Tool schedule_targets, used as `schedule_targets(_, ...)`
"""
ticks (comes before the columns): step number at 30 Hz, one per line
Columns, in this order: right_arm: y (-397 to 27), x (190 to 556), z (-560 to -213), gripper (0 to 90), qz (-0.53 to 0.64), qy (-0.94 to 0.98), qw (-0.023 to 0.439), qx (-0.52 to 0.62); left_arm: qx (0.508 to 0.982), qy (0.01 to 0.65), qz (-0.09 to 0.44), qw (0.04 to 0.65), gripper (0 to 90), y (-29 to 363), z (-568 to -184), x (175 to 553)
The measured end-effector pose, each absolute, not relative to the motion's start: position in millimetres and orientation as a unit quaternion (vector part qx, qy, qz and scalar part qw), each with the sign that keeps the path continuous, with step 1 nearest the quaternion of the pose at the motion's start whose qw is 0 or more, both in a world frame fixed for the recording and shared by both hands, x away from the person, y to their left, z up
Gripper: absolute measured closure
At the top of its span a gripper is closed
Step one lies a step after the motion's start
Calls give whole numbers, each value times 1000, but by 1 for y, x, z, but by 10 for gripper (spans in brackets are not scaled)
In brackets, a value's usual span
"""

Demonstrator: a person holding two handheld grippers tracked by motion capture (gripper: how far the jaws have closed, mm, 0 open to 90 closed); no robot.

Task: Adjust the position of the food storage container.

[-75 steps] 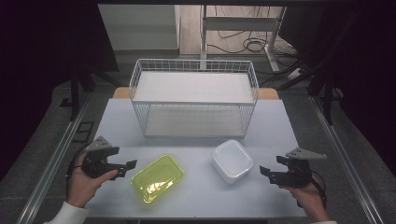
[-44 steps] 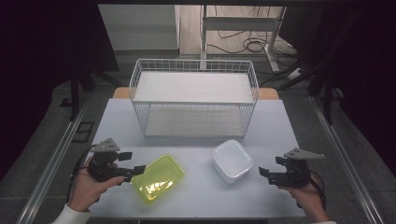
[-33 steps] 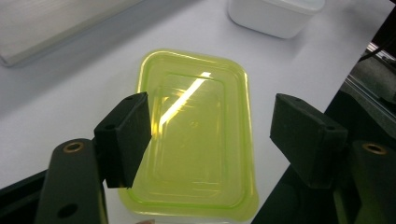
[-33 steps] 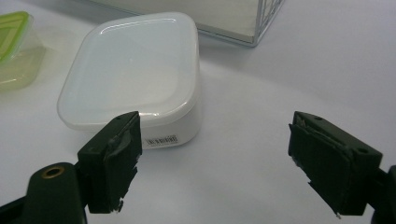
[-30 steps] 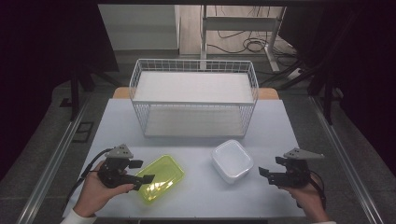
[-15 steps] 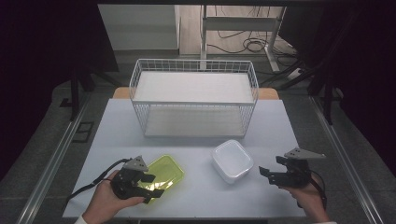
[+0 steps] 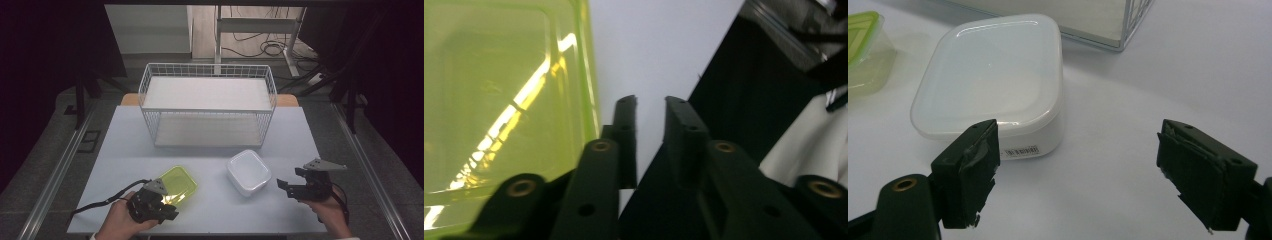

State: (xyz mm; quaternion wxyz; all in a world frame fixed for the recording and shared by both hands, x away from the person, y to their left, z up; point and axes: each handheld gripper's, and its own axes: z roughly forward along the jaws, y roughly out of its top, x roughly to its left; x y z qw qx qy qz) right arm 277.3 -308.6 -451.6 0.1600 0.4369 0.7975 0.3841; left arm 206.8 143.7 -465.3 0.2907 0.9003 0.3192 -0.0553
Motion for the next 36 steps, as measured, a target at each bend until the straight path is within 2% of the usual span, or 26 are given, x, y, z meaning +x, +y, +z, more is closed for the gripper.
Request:
schedule_targets(6, -309, 278, -452, 174, 382, 799, 161, 436, 910, 318, -55, 260, 899, 137, -476, 205)
schedule_targets(20, -311, 277, -450, 174, 388, 795, 162, 438, 917, 328, -39, 225, 900, 135, -486, 208)
schedule_targets(36, -311, 277, -450, 174, 388, 795, 163, 437, 907, 360, -29, 218, 900, 158, -489, 220)
